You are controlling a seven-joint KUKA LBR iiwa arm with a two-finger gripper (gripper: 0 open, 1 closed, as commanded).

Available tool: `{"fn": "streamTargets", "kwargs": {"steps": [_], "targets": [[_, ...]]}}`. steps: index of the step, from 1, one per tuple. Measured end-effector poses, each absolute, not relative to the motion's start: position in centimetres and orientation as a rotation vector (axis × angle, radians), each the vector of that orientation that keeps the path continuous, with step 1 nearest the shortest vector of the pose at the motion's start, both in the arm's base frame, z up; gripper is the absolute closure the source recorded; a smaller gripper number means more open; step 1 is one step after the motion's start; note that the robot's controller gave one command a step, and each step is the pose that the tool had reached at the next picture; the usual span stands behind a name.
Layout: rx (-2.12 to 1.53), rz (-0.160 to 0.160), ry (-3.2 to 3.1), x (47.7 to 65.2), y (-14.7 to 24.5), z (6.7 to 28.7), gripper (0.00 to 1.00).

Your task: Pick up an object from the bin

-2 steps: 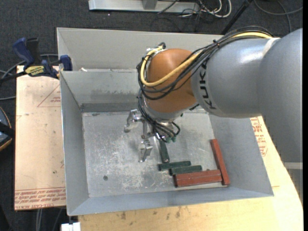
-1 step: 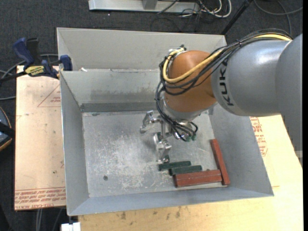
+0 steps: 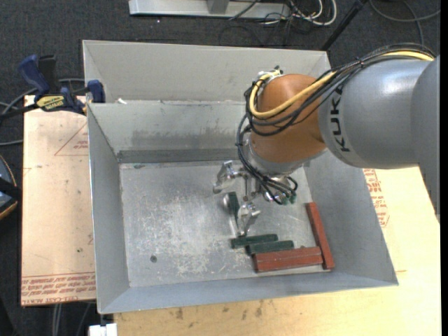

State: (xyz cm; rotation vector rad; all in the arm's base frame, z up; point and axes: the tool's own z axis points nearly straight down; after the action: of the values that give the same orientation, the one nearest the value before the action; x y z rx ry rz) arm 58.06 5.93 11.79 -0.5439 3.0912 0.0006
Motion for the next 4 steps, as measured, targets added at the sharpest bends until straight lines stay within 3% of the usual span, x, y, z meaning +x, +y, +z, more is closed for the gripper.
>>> {"fn": "streamTargets", "kwargs": {"steps": [1,2,3,4], "targets": [[-0.618,-0.001,3.079,57.1,8.9,12.3,0.0],[-0.716,0.006,3.056,55.6,6.7,10.0,0.0],[-0.745,0.004,3.047,53.9,2.7,9.1,0.0],[-1.128,0.001,2.919,54.9,0.1,7.9,1.0]]}}
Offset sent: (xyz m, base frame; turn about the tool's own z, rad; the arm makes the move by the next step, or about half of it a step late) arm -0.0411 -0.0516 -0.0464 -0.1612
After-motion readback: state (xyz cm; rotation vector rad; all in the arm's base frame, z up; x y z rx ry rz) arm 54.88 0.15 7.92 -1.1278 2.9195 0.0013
